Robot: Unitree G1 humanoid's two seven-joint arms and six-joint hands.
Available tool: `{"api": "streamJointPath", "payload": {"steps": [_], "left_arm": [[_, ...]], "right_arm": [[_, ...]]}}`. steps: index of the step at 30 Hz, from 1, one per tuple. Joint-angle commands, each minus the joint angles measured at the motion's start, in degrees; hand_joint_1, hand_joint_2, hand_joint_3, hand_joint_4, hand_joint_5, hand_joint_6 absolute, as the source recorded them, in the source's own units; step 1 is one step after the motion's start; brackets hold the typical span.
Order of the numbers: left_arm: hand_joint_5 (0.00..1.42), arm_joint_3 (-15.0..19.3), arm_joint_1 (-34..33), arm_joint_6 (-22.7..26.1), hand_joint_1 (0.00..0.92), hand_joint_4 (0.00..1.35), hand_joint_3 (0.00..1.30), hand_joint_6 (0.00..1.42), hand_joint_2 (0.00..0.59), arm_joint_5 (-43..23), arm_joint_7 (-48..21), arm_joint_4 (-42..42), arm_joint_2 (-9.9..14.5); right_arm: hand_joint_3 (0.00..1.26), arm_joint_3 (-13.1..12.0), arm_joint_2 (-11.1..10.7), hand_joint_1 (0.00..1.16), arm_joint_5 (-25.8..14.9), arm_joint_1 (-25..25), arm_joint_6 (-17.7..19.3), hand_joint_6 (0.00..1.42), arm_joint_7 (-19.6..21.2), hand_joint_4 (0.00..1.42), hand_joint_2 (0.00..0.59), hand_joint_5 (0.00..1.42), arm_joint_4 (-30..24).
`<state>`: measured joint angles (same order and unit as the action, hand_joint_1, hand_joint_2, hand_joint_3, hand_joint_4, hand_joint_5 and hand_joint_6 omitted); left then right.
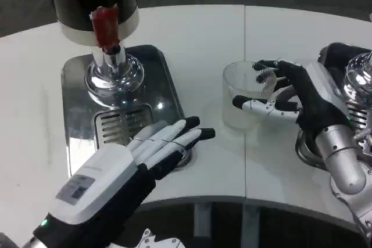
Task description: Grasp the cup under the faucet to collect the drink, then remove the cup.
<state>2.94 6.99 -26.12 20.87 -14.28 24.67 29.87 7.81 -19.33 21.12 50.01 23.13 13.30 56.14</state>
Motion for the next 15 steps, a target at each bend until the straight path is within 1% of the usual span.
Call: {"api": "streamJointPath", "payload": {"steps": [1,15], "left_arm": [[0.05,-0.5,0.5,0.4,0.000,0.00,0.13,0.00,0.027,0.4,-0.3,-0.3,-0.3],[0.05,-0.6,0.8,0.4,0.000,0.00,0.13,0.00,0.032,0.4,-0.2,-0.1,-0.5]], "right_arm": [[0.38,0.1,-0.4,0.55,0.0,-0.7,0.8,0.60,0.1,0.41,0.214,0.47,-0.5],[0.37,0.3,-0.4,0.56,0.3,-1.4,0.9,0.55,0.5,0.39,0.227,0.46,-1.5]]}}
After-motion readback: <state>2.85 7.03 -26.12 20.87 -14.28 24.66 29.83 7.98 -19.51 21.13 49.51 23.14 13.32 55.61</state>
